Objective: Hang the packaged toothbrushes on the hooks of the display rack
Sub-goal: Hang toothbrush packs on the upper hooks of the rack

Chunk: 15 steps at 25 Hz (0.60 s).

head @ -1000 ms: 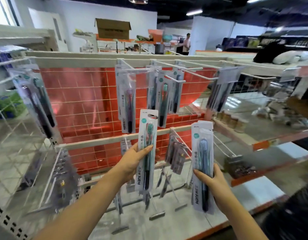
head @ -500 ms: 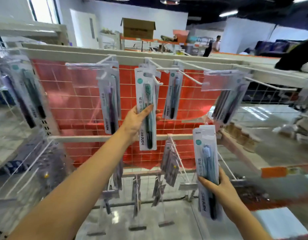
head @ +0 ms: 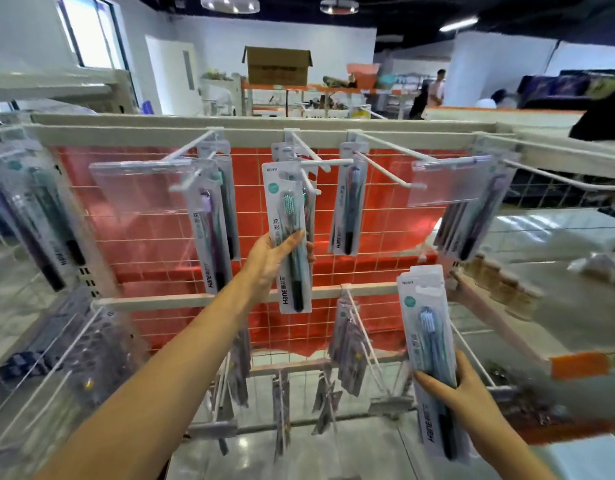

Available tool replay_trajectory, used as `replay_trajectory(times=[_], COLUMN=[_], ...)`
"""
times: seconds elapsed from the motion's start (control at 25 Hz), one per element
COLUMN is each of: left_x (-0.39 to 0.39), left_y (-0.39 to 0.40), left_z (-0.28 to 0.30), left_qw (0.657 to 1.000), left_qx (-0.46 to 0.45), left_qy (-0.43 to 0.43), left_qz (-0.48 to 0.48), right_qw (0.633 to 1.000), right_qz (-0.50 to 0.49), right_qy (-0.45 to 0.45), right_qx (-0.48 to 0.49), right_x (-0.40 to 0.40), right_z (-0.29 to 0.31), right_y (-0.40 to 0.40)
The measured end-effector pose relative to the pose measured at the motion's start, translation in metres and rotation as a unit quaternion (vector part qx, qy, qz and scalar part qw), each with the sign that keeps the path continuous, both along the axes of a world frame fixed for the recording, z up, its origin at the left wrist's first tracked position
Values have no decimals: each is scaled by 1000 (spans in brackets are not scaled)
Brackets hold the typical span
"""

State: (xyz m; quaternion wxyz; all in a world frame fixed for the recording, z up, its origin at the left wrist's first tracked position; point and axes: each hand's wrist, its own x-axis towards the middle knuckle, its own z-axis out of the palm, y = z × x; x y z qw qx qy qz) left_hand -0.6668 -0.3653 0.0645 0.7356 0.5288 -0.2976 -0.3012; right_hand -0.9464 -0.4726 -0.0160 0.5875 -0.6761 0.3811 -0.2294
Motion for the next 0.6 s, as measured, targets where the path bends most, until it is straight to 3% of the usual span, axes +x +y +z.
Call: replay_trajectory(times=[0.28,0.48,0.6], left_x=[9,10,5], left_y=[4,12,11], left_z=[-7,-1,10], left_qw=[999,992,991], left_qx=[11,11,14], left_qy=[-28,-125,-135], left_qz=[-12,14,-17], right_qw=[1000,1000,1000], right_qz=[-7,-6,-8], right_qy=[-3,-16,-22], right_qx=[-11,-14,-4], right_x=[17,26,26], right_z=[-2,-7,-9], right_y=[6,12,16])
